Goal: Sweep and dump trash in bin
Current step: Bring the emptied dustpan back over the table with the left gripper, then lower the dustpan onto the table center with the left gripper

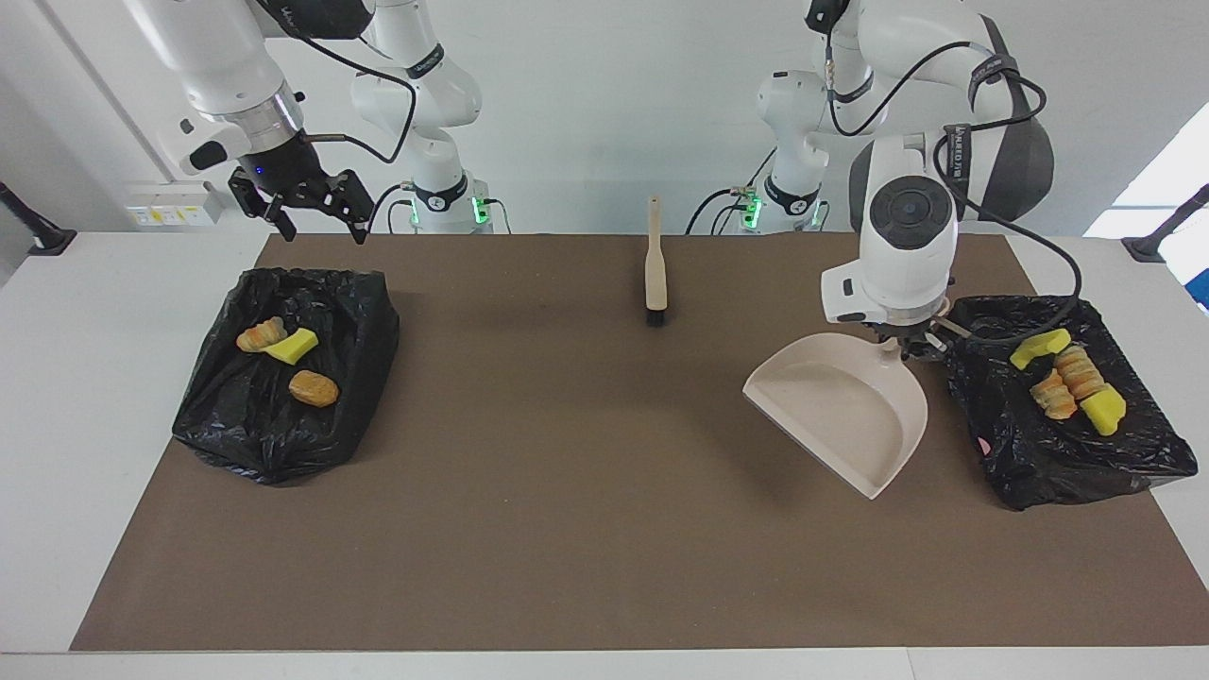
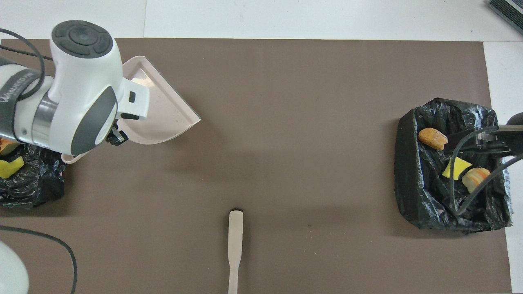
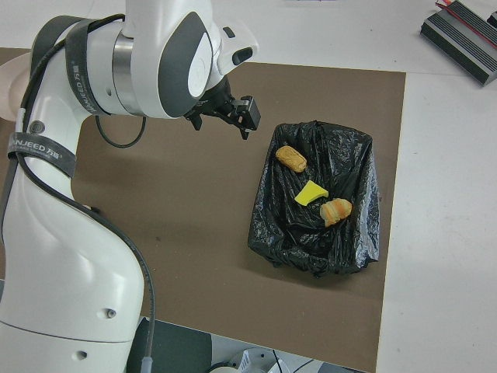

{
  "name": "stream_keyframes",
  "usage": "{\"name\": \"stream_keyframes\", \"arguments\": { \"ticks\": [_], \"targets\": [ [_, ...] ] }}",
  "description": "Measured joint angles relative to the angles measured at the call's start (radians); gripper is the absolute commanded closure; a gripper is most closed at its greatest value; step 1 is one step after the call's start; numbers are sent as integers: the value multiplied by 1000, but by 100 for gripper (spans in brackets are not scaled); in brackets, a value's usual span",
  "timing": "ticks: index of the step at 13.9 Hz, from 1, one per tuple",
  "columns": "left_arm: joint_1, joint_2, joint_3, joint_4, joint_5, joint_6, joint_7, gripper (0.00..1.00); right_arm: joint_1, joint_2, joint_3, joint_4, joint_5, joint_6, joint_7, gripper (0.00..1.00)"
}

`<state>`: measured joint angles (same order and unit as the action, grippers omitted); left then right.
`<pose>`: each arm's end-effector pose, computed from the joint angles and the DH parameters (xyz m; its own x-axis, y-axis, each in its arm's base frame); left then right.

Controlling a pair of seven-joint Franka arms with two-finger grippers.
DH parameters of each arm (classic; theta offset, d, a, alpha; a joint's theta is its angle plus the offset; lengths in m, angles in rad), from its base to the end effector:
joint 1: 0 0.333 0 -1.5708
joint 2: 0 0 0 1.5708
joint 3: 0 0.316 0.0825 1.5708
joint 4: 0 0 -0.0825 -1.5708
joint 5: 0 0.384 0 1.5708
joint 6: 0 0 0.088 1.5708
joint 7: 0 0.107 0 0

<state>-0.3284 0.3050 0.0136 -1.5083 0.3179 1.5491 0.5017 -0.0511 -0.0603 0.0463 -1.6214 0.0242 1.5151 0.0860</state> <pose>0.6040 -0.1619 0.4767 0.6311 -0.6786 -0.3758 -0.7632 -0.6298 -0.1444 0.5295 0.0009 0.6287 0.9948 -0.0895 -0.0477 -0.0904 -0.9958 -0.0174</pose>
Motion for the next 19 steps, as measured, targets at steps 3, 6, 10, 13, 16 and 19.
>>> {"name": "stream_keyframes", "arguments": {
  "ticks": [3,6,10,13,16,19],
  "targets": [
    [-43,29,0,30,-67,0,-197,100,0,-1,0,-1,-2,2,1,0],
    [-76,86,0,107,-124,-1,-371,100,-4,-1,0,-2,-4,31,1,0],
    [-108,172,1,224,-209,-1,-536,100,-23,-1,-2,-3,-5,35,1,0],
    [-113,218,-1,285,-263,8,-630,100,-26,-1,-2,-3,-5,35,2,0],
    [-120,236,-4,300,-298,53,-696,100,-52,0,-2,-3,-5,35,2,0],
    [-126,249,-6,300,-332,117,-731,100,-57,0,7,-3,-4,35,2,0]
  ]
}}
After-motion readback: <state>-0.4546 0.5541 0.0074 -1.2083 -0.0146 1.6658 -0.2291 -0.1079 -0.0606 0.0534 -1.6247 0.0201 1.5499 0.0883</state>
